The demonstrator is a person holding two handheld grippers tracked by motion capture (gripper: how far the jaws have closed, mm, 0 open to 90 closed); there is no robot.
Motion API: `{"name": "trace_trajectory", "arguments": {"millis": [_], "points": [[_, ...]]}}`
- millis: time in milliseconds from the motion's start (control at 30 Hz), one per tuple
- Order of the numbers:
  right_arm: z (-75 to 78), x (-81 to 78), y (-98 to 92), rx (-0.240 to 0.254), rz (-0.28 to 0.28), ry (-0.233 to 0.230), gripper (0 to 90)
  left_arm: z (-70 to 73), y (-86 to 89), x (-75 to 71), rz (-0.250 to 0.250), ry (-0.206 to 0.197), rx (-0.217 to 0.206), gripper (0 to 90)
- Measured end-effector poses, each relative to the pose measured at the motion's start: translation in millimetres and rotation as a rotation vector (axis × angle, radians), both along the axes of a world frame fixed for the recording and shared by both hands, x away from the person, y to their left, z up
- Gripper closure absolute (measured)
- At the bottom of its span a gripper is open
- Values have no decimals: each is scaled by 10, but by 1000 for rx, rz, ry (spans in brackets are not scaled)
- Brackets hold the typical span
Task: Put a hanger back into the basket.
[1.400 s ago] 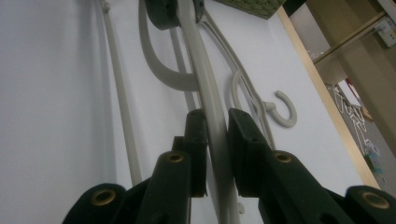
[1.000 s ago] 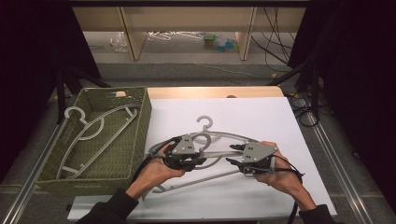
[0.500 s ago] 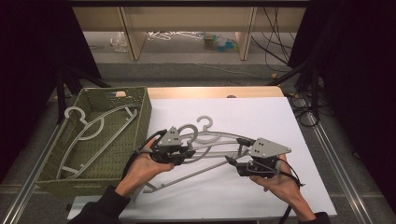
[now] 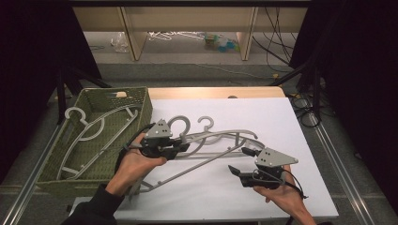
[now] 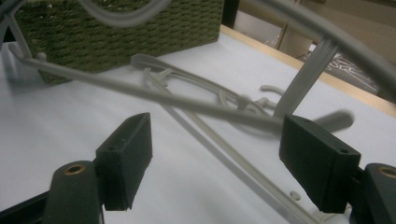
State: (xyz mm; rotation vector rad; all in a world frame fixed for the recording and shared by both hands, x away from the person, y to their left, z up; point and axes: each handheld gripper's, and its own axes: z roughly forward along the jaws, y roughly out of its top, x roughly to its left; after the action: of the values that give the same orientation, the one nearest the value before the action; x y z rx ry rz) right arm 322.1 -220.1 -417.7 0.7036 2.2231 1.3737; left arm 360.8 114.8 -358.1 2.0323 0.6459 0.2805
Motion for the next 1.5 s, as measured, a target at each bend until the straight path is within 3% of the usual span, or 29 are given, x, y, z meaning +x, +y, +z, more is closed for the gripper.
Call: {"name": "trace_trajectory", "arguments": {"millis": [167, 300, 333, 367, 467, 567, 667, 800, 900, 1067, 1200, 1300, 1500], "points": [[-29, -44, 14, -13, 11, 9, 260, 76, 91, -25, 11, 1, -32, 792], [-51, -60, 14, -15, 10, 20, 259, 125, 145, -77, 26, -3, -27, 792], [-54, -67, 11, -16, 9, 22, 259, 134, 158, -92, 37, 2, -33, 792], [-59, -70, 10, -11, 14, 24, 257, 145, 172, -98, 11, 16, -47, 792], [-69, -85, 7, -1, 8, 27, 247, 179, 224, -129, 29, 22, -66, 792], [-78, -102, 3, 2, 4, 34, 243, 232, 280, -145, 32, 14, -59, 792], [-85, -115, 3, -6, 6, 47, 242, 304, 357, -148, 39, 21, -92, 792], [-96, -121, 4, -9, 7, 49, 242, 455, 500, -164, 56, 13, -102, 792], [-94, -129, -1, -7, 2, 51, 241, 597, 618, -174, 79, -18, -93, 792], [-77, -148, 15, -18, 6, 50, 242, 752, 859, -146, 126, -32, -91, 792], [-84, -150, 40, -10, 11, 44, 242, 847, 1077, -77, 192, -49, -78, 792], [-69, -158, 41, -17, 18, 47, 242, 883, 1209, -12, 247, -67, -49, 792], [-79, -157, 48, -27, 21, 55, 244, 888, 1421, 153, 308, -73, -11, 792]]}}
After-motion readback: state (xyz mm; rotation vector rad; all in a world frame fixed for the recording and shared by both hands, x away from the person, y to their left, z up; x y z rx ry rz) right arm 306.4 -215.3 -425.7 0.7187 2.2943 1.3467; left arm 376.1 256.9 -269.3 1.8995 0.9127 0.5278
